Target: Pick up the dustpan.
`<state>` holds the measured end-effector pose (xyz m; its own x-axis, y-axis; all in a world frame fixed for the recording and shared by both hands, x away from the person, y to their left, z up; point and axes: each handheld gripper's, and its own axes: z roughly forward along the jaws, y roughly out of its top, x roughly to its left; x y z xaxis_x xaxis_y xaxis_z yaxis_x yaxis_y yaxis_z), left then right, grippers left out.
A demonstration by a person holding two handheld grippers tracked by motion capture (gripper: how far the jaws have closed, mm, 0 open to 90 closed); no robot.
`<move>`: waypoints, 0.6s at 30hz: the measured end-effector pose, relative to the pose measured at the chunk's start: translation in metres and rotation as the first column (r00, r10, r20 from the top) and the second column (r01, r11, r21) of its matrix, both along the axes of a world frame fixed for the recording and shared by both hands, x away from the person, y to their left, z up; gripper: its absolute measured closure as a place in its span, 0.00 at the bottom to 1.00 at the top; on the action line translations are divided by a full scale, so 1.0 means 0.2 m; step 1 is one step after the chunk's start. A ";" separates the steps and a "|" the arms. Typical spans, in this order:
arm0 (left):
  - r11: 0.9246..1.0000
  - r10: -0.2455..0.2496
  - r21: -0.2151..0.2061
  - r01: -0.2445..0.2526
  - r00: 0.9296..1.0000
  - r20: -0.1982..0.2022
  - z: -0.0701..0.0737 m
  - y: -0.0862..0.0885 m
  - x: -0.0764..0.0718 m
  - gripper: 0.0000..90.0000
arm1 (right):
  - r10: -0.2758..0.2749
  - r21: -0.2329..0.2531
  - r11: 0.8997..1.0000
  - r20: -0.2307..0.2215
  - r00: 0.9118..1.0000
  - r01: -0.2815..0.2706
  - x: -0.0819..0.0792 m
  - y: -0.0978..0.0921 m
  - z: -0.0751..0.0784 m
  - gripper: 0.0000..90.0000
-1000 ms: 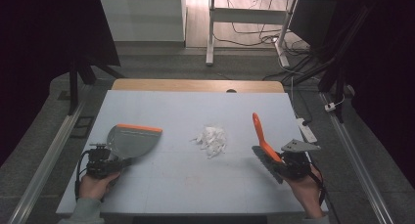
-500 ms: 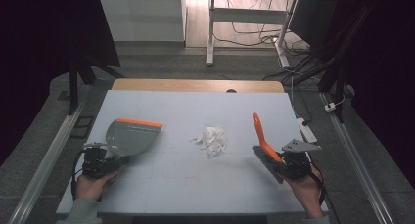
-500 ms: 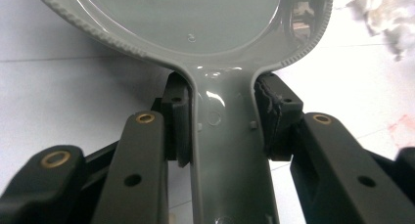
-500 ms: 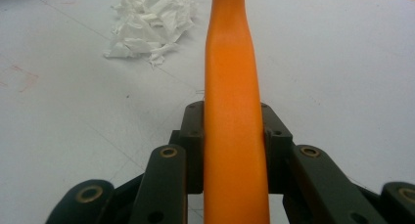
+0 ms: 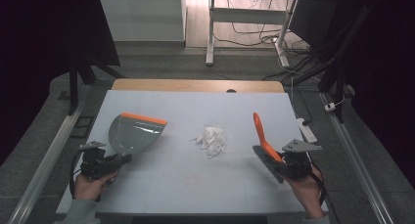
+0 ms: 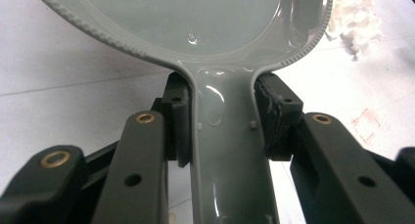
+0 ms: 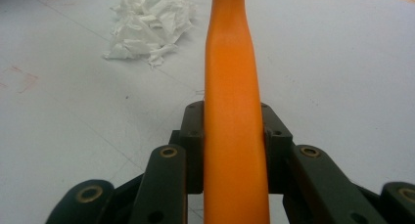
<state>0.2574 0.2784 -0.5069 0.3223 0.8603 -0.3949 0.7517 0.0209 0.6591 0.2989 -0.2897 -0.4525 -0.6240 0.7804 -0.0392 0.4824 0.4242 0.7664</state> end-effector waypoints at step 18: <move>0.997 -0.081 0.011 0.080 0.995 0.066 0.04 -0.01 -0.03 0.68 | 0.000 0.004 1.000 0.005 1.000 0.000 0.00 0.00 0.00 0.77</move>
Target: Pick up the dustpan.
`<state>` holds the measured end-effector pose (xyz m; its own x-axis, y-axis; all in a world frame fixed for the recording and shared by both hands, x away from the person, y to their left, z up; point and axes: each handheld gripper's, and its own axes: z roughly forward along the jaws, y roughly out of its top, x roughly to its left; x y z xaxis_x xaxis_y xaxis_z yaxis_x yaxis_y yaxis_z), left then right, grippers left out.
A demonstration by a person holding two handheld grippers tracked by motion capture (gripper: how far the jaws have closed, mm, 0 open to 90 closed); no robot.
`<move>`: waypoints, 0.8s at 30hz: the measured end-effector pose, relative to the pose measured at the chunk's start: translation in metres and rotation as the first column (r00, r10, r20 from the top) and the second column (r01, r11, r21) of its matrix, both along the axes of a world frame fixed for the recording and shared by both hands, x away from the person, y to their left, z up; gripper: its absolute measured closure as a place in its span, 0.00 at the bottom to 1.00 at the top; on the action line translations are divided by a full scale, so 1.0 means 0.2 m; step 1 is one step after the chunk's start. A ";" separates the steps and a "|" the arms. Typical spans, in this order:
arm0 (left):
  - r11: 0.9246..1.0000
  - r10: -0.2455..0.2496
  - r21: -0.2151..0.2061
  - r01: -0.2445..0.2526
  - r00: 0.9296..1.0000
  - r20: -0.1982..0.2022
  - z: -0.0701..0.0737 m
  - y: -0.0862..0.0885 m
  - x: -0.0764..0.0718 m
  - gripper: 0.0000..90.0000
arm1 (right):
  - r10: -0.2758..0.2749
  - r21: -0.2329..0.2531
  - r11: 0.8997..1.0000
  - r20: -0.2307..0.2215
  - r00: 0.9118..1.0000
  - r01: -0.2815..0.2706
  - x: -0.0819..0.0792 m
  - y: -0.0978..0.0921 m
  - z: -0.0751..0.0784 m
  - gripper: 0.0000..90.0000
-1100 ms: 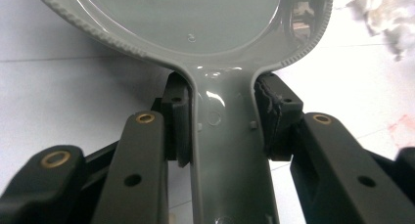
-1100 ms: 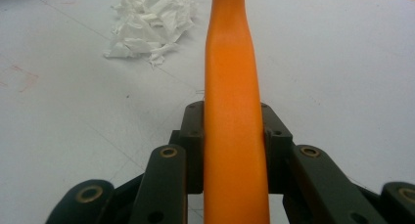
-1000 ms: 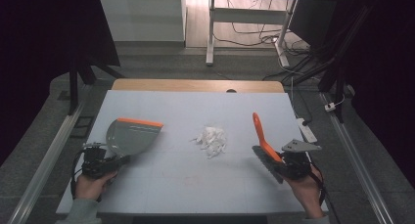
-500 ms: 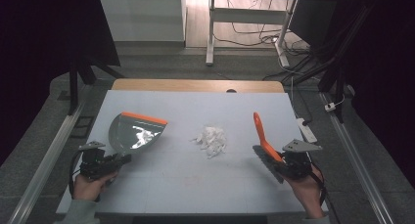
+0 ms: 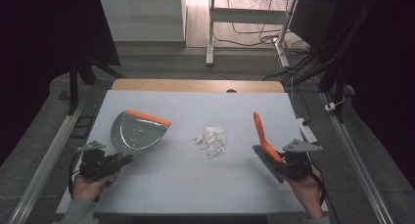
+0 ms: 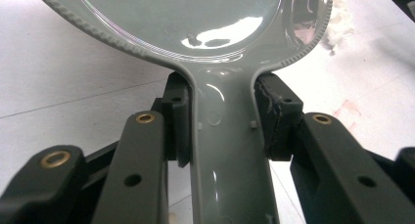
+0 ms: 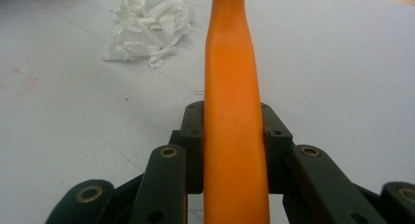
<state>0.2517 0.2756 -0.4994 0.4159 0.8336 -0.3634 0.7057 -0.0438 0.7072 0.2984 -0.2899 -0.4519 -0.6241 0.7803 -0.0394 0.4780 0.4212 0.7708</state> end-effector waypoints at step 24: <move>0.984 -0.173 0.056 0.171 0.984 0.038 0.04 -0.12 -0.02 0.68 | 0.001 0.003 1.000 0.010 1.000 -0.001 -0.01 0.00 0.01 0.77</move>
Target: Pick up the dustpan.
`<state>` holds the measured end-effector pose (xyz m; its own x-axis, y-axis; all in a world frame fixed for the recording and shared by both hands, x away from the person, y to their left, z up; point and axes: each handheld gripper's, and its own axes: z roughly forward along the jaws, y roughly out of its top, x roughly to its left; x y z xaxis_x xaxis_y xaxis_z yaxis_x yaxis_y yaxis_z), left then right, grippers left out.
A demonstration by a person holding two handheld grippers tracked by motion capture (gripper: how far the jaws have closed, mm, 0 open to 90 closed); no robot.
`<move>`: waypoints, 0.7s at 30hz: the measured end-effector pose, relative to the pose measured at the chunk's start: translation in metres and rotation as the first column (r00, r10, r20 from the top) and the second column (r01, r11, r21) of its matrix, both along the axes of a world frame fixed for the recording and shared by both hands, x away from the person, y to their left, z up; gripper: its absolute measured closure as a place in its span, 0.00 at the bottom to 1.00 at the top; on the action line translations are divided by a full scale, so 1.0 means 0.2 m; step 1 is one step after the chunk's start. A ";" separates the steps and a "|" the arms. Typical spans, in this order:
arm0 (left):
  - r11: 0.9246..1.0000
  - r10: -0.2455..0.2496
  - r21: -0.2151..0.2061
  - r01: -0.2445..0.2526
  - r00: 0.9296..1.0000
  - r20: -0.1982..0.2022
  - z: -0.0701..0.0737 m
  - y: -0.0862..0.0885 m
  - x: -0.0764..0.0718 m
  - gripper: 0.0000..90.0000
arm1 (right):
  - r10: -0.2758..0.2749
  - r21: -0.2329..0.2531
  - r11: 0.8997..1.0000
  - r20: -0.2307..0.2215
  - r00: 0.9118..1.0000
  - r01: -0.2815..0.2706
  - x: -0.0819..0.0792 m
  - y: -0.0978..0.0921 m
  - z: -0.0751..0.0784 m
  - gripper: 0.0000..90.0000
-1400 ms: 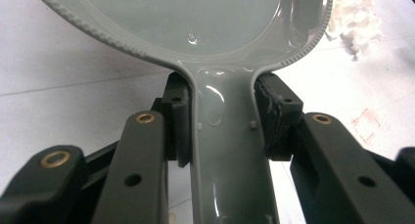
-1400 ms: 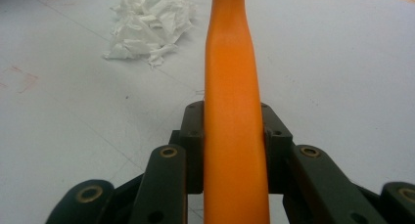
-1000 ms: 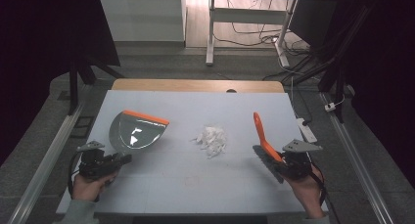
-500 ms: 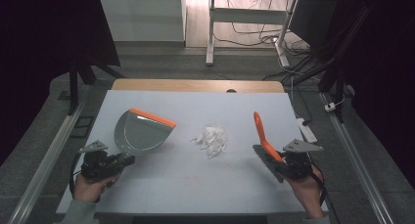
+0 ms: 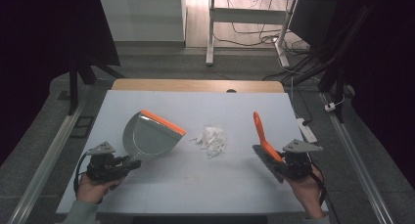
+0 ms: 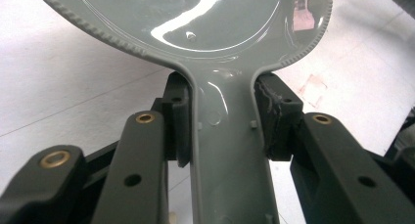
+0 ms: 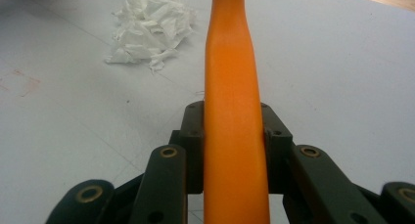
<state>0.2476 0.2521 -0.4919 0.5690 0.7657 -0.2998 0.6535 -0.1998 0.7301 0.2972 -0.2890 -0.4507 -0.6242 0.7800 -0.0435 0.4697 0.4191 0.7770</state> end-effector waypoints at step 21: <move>0.983 -0.162 0.086 0.161 0.987 0.002 0.00 -0.15 -0.02 0.68 | 0.002 -0.003 1.000 0.001 1.000 -0.002 0.00 0.00 0.00 0.77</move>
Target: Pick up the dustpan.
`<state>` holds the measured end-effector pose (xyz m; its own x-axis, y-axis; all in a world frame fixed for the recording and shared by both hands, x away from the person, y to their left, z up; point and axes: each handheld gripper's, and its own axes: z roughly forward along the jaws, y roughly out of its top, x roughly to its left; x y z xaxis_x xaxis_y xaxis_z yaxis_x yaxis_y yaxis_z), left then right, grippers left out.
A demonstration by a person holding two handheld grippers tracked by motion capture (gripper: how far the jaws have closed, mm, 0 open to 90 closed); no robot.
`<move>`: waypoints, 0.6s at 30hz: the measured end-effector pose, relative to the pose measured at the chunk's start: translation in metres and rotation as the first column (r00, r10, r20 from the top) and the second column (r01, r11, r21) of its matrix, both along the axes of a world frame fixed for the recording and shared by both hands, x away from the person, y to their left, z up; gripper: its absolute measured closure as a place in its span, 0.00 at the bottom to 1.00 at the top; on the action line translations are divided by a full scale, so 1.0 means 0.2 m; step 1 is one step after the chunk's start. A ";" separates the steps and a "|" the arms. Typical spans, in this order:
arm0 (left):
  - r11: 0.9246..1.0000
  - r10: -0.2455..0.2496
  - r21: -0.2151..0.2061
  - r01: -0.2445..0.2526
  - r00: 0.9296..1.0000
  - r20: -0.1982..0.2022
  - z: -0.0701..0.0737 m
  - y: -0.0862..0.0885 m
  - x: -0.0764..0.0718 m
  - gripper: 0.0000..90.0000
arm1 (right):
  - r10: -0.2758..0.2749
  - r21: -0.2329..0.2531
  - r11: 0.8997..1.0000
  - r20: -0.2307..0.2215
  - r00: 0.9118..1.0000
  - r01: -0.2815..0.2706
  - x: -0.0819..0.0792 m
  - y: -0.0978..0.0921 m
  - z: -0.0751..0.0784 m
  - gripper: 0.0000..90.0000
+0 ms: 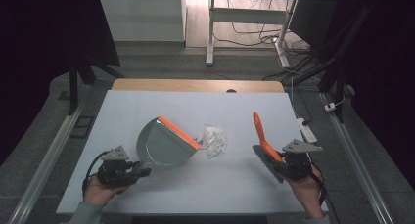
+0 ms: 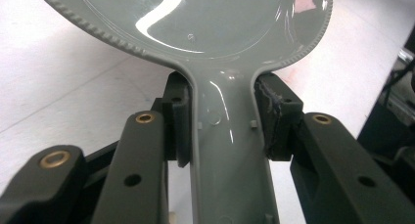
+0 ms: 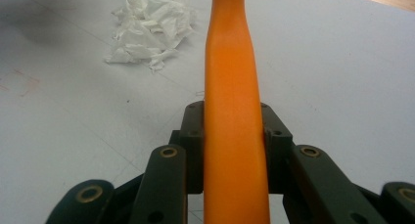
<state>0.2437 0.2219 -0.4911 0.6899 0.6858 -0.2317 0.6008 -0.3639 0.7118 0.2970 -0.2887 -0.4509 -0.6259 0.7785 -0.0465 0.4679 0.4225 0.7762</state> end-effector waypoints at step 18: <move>0.991 -0.113 0.070 0.116 0.993 -0.042 -0.04 -0.13 -0.01 0.68 | 0.000 -0.002 1.000 -0.002 1.000 0.000 0.00 0.01 0.00 0.77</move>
